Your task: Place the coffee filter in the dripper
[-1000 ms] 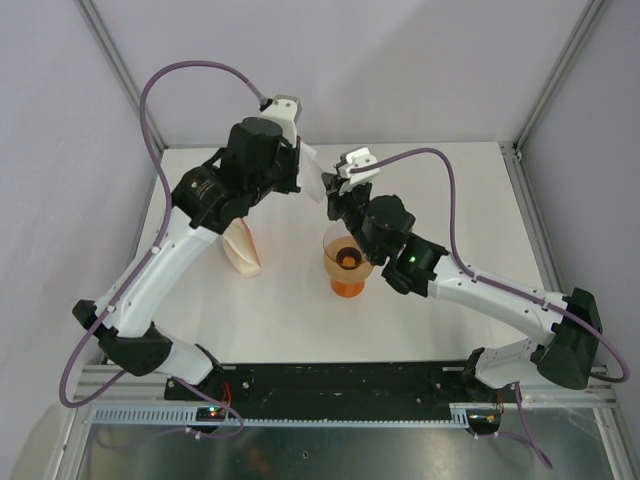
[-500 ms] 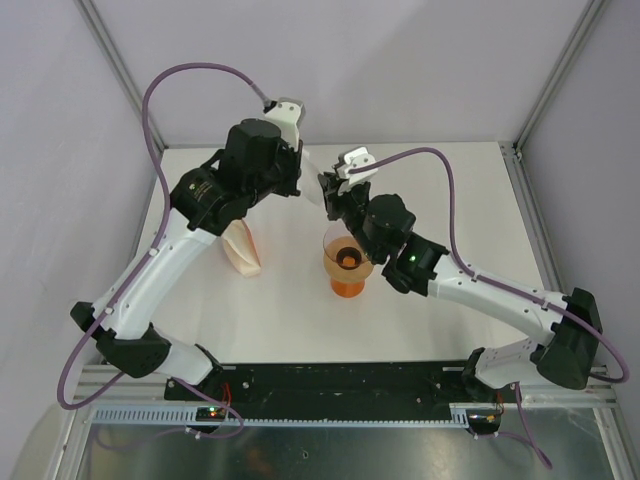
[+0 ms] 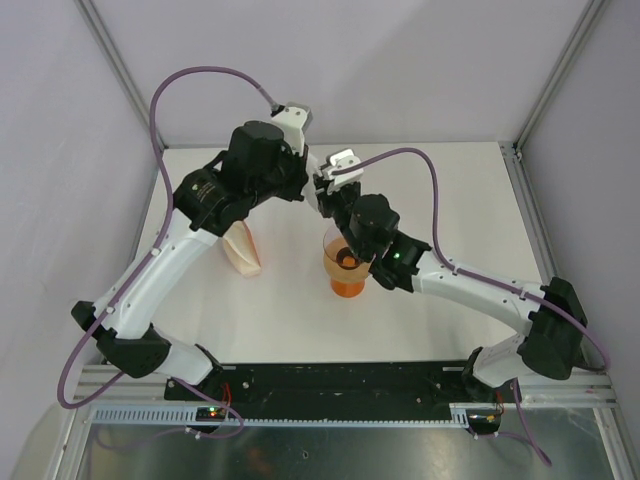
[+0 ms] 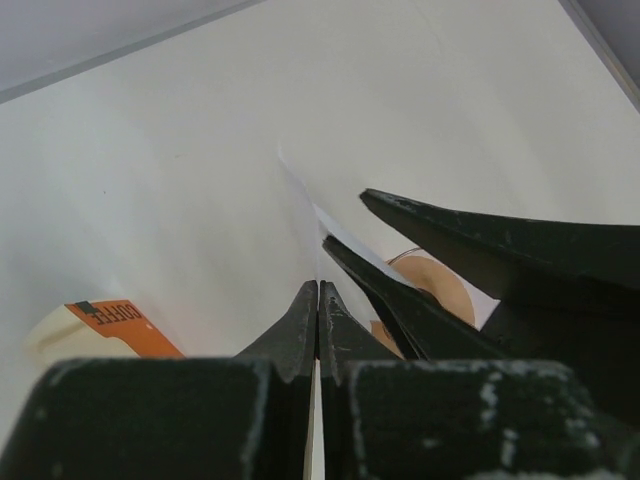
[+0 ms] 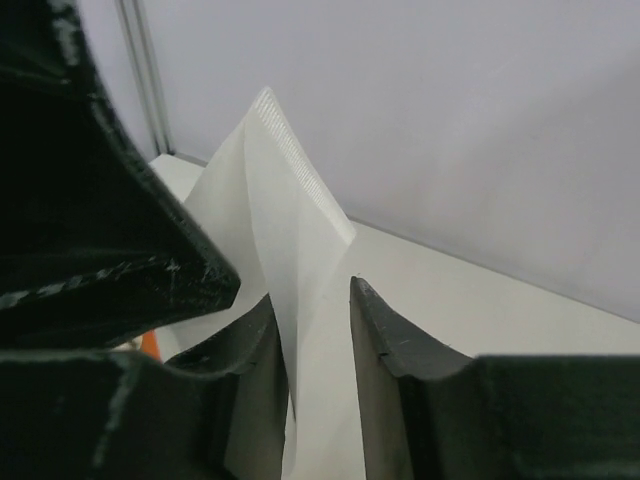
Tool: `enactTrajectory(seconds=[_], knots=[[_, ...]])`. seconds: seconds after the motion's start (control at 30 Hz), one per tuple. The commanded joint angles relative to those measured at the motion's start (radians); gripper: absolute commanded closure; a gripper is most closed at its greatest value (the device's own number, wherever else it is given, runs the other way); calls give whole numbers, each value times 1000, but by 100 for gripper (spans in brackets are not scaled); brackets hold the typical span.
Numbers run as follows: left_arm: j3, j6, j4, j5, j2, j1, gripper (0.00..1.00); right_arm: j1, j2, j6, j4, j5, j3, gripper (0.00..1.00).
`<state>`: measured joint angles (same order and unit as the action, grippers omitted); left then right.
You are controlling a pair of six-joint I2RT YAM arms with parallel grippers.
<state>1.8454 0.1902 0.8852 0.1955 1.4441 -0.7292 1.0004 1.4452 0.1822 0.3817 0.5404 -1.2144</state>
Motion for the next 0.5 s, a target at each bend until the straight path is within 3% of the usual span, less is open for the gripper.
enactTrajectory(seconds=[0.0,0.13,0.3,0.47], knots=[[0,-35,-10,-9,-25,-6,100,-21,25,25,72,54,-60,75],[-11,-107,-16,124,-24,-2,100,-54,-1,-3,6,90,-64,91],[-26,-166,-27,161,-23,7,100,-79,-35,-17,-64,105,-63,99],[-27,-219,-44,183,-23,9,100,-102,-65,-29,-125,106,-63,100]])
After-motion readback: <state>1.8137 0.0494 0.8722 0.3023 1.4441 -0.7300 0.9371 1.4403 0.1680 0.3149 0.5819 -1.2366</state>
